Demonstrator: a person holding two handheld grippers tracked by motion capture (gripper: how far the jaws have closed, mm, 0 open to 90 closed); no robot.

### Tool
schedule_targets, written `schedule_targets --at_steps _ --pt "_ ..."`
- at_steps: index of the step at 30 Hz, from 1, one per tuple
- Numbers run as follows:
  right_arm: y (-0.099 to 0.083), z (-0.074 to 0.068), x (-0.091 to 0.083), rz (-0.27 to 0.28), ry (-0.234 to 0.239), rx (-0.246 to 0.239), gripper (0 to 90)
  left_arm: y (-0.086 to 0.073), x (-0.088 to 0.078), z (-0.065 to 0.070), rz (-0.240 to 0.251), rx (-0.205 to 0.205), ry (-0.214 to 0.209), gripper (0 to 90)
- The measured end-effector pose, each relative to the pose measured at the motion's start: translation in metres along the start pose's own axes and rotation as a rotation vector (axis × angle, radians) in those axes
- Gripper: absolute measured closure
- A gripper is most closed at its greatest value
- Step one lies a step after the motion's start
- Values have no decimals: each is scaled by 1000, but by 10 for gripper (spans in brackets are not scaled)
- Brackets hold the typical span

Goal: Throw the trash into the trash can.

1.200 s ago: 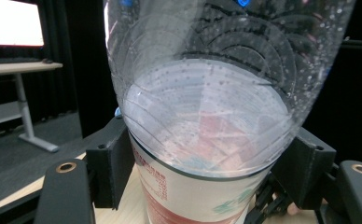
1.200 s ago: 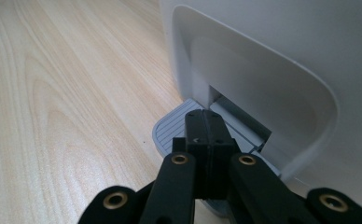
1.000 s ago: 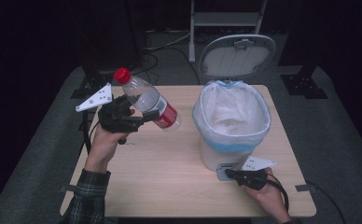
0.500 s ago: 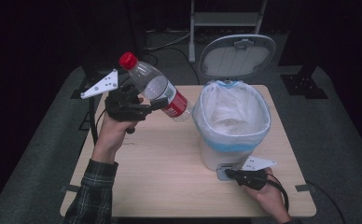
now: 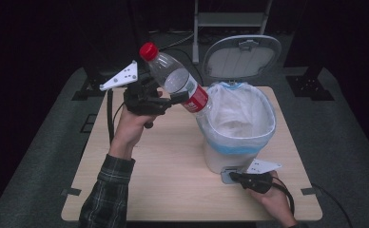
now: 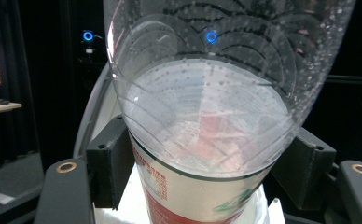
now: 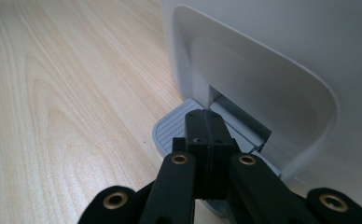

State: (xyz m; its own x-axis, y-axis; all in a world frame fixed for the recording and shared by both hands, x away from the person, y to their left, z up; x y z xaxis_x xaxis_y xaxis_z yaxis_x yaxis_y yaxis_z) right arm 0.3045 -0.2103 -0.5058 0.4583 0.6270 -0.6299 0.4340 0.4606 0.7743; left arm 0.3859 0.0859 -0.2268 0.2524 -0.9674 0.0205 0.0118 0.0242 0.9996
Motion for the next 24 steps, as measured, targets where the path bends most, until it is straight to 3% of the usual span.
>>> schedule_targets --at_steps 14,24 --pt "0 0 0 0 1 -1 896 -12 37 0 -8 -16 -38 284" --pt "0 0 0 0 0 -3 895 -21 53 -2 -15 -33 -55 284"
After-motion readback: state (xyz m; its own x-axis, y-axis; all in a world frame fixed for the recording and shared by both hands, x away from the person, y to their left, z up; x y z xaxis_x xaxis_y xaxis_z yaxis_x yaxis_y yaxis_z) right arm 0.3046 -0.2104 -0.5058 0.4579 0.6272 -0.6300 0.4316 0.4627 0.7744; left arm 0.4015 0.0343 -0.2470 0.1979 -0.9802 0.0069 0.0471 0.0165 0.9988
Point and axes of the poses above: each handheld gripper's, and its own axes: x roughly forward along the jaws, y roughly out of its top, z roughly to its right, the point moved 4 cm from there along x, roughly forward along the jaws, and after that the axes turned 4 degrees about -z, right-handed, at the moved point
